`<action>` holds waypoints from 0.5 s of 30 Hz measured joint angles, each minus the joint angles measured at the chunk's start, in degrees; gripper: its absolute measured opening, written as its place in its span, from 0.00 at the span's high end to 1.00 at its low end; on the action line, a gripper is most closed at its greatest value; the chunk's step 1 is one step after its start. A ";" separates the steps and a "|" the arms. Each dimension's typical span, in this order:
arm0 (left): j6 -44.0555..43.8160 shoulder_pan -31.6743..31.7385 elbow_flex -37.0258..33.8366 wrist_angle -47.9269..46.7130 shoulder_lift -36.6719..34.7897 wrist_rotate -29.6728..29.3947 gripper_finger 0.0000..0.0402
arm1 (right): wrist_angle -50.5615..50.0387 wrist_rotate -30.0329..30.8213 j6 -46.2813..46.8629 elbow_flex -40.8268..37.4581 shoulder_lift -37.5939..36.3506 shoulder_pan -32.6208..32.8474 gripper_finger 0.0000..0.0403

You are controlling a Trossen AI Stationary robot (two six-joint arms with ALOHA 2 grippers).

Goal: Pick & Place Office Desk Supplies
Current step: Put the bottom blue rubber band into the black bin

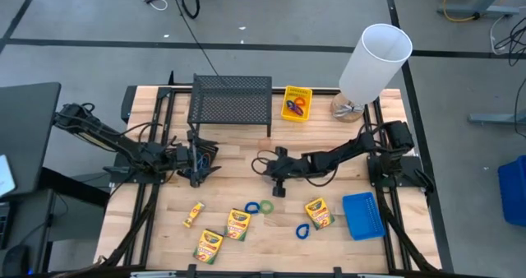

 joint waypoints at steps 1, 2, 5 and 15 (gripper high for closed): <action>-0.34 0.01 0.00 -0.10 0.00 0.64 0.03 | 1.75 -0.56 -0.63 0.00 -0.02 -0.16 1.00; -0.69 -0.01 0.00 -0.18 0.01 1.23 0.03 | 3.51 -1.19 -1.44 0.02 -0.02 -0.32 1.00; -1.32 0.01 0.00 -0.46 0.02 2.24 0.03 | 8.06 -3.77 -3.71 0.02 -0.61 -0.69 1.00; -5.94 0.10 0.00 -0.56 2.93 2.61 0.03 | 22.43 -3.46 -12.99 0.04 -4.57 -0.65 1.00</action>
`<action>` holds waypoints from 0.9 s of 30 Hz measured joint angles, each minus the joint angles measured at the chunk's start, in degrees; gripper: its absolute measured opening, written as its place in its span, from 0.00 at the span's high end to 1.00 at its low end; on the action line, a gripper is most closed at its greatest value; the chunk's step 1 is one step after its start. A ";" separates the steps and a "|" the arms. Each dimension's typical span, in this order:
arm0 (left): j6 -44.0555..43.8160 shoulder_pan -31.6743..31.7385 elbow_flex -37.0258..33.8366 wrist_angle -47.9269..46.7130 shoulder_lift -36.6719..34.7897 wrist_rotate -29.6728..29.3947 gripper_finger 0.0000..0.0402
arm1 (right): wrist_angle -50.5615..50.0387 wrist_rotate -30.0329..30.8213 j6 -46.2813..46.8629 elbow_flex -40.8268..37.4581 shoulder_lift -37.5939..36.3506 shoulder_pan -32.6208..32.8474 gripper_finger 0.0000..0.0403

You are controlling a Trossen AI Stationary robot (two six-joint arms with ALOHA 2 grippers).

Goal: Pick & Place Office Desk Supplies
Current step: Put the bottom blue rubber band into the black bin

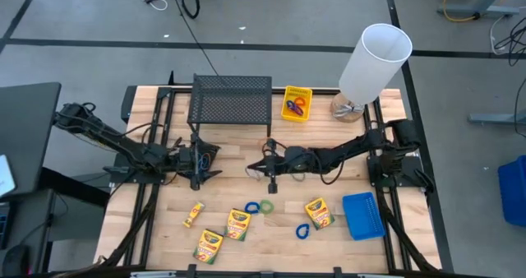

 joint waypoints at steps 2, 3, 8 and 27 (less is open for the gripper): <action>-1.24 0.27 0.00 0.71 1.46 0.89 0.03 | 3.50 0.25 -1.45 0.04 -0.77 -0.02 1.00; -1.61 0.53 0.00 1.52 2.38 1.22 0.03 | 4.85 0.27 -1.91 0.04 -1.09 -0.22 1.00; -2.76 2.67 0.00 10.65 8.59 3.19 0.03 | 8.06 0.40 -2.25 0.04 -1.49 -1.40 1.00; -12.27 12.81 7.36 35.72 40.26 13.92 0.03 | 10.06 1.26 -2.23 0.04 -1.49 -3.15 1.00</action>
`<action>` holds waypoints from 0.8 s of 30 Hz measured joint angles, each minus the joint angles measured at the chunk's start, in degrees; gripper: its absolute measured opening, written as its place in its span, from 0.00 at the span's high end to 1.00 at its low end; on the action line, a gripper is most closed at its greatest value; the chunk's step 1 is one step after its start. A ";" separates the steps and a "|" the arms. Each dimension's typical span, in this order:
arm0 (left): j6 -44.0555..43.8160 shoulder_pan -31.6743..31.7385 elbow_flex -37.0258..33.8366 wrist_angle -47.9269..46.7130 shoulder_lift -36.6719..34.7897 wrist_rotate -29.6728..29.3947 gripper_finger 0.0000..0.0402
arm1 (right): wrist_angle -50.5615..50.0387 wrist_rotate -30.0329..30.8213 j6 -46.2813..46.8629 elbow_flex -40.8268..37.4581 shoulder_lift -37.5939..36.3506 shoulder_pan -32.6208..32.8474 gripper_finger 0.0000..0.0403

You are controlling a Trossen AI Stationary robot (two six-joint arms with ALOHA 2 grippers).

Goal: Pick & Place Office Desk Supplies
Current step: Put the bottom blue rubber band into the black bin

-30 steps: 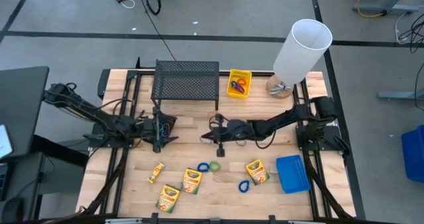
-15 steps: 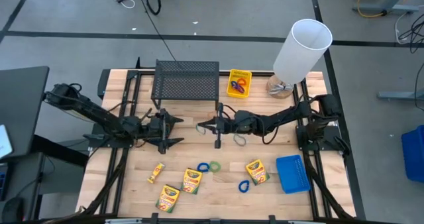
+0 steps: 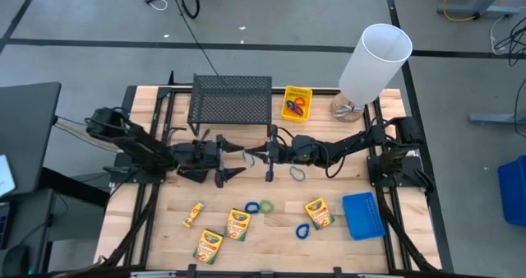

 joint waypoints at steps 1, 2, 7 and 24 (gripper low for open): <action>0.07 0.10 1.09 -0.05 1.18 0.18 0.03 | -0.02 -0.02 0.02 0.00 0.00 0.00 1.00; 0.11 0.10 2.07 0.04 2.32 0.16 0.03 | -0.03 -0.02 0.02 0.00 0.00 0.00 1.00; 1.09 0.10 5.63 -0.31 6.16 -0.11 0.04 | -0.08 -0.03 0.02 0.00 0.00 0.07 1.00; 2.71 -0.07 5.86 -2.40 6.92 -10.20 0.85 | -0.59 -0.15 0.02 0.00 0.00 0.11 1.00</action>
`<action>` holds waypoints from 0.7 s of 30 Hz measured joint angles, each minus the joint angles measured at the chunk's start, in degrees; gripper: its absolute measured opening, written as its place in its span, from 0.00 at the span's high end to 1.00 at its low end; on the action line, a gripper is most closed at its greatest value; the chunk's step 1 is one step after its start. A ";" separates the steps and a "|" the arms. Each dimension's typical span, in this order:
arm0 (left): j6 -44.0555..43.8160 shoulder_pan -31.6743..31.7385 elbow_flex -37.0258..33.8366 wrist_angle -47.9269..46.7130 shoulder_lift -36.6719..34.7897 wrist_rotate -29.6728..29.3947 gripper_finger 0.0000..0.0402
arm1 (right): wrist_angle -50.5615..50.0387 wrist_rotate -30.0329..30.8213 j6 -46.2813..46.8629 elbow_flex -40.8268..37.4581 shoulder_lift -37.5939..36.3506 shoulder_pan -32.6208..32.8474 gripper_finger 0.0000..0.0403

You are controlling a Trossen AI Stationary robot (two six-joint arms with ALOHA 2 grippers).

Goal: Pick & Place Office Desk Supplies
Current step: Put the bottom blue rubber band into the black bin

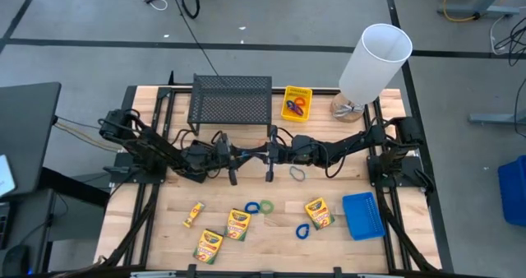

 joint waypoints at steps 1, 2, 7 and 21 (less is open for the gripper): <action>0.11 0.00 0.00 -0.36 0.00 -0.09 0.92 | 0.00 -0.03 0.00 0.00 0.00 0.00 1.00; 0.22 0.00 0.00 -0.66 0.00 -0.24 0.96 | -0.05 -0.12 0.00 0.00 0.00 0.00 1.00; 2.18 -0.04 0.00 -2.23 -0.23 -0.20 0.99 | -0.61 -2.11 0.03 0.00 0.00 0.00 1.00; 6.39 -1.79 -0.02 -9.08 -4.15 -2.91 0.99 | -3.57 -5.84 0.90 0.00 -0.07 0.53 0.64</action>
